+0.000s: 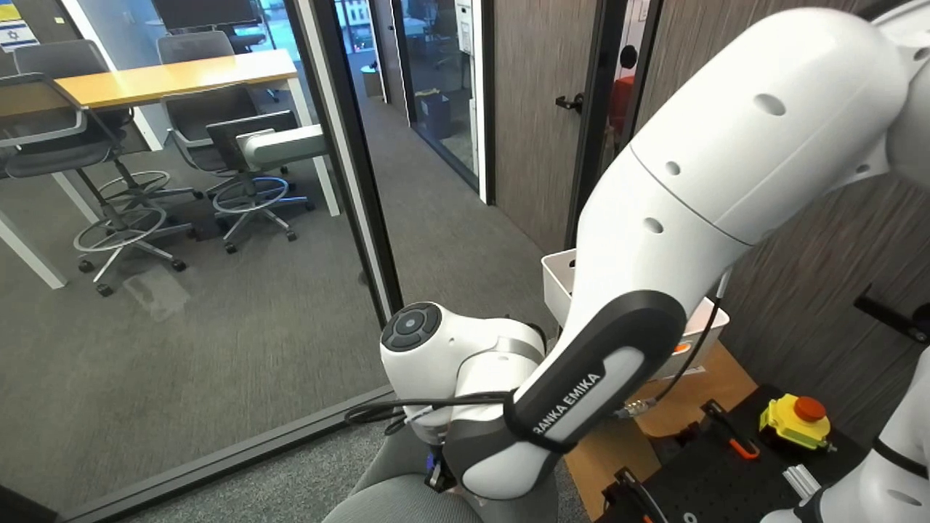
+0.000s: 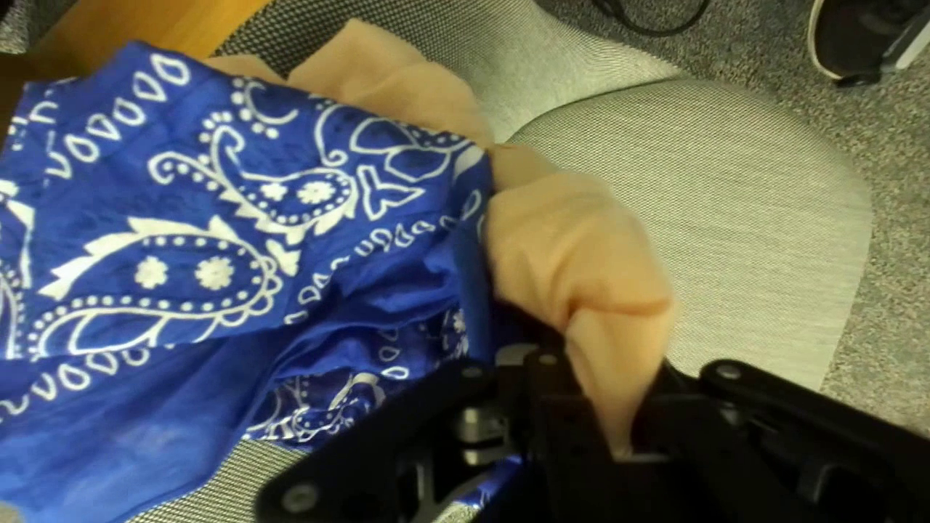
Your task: Pick up the peach shirt and blue bandana from the bin and put them on the back of the chair
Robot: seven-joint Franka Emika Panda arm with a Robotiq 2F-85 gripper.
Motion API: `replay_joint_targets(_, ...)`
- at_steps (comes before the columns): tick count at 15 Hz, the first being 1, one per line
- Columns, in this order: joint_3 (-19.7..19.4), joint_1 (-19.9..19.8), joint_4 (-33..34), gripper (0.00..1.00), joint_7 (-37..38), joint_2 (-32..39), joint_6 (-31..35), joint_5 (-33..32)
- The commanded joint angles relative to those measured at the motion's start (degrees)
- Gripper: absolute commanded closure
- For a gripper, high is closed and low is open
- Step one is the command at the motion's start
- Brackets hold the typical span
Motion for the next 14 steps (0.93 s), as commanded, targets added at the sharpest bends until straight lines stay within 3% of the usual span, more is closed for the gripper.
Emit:
replay_joint_targets(1, -2.3, 0.5, 2.1, 0.92, -0.5, 0.3, -1.7, 0.5)
replay_joint_targets(13, -3.9, -1.4, 2.1, 0.90, -1.9, 0.6, -2.4, 3.9)
replay_joint_targets(14, -3.8, -1.6, 2.2, 0.65, -1.9, 0.5, -3.0, 4.5)
